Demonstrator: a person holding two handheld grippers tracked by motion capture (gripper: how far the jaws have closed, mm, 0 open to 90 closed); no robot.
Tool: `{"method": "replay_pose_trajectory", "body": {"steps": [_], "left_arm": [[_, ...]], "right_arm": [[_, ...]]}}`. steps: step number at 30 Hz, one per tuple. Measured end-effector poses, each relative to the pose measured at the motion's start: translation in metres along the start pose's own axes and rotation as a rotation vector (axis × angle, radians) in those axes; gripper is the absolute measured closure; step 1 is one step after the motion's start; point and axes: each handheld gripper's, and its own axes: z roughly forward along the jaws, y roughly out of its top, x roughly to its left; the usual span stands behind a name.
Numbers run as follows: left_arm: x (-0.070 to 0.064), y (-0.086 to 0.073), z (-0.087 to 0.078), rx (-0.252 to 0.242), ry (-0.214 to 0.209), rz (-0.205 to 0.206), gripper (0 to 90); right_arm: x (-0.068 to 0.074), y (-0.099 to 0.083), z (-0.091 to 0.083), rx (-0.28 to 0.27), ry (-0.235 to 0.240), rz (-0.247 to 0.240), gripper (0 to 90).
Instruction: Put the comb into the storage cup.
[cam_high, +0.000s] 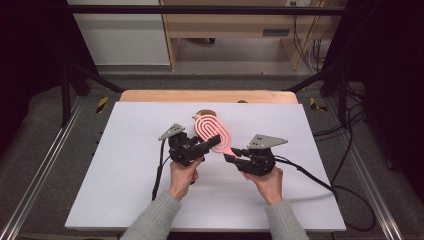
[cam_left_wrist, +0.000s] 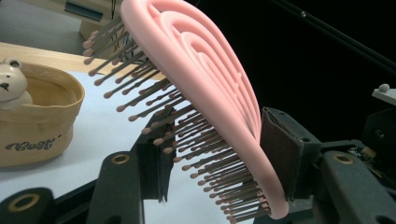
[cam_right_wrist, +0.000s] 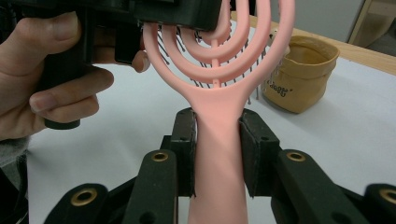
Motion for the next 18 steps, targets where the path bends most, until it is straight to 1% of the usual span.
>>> {"method": "replay_pose_trajectory", "body": {"steps": [2,5,7,8,11,15,18], "left_arm": [[-0.0006,-0.0003,-0.0002,-0.004,0.001,-0.008,47.3],[-0.0016,-0.0006,-0.0005,-0.007,0.006,-0.009,48.7],[-0.0016,-0.0006,-0.0006,-0.008,0.003,-0.014,49.9],[-0.0018,-0.0007,-0.0008,-0.011,-0.001,-0.025,50.5],[-0.0021,-0.001,-0.0015,-0.021,-0.007,-0.033,52.1],[-0.0036,-0.0017,-0.002,-0.035,-0.013,-0.031,53.9],[-0.0036,-0.0019,-0.0022,-0.037,-0.019,-0.035,55.1]], "right_arm": [[0.0002,-0.0001,0.0,-0.001,-0.002,-0.002,69.9],[0.0003,-0.0003,0.0003,-0.002,-0.002,-0.003,69.9],[0.0005,-0.0005,0.0006,-0.005,-0.004,-0.005,69.9],[0.0006,-0.0006,0.0007,-0.006,-0.005,-0.005,69.9],[0.0008,-0.0007,0.001,-0.01,-0.006,-0.007,70.0],[0.001,-0.0007,0.0012,-0.011,-0.003,-0.006,70.2],[0.0011,-0.0008,0.0012,-0.012,-0.001,-0.005,70.3]]}}
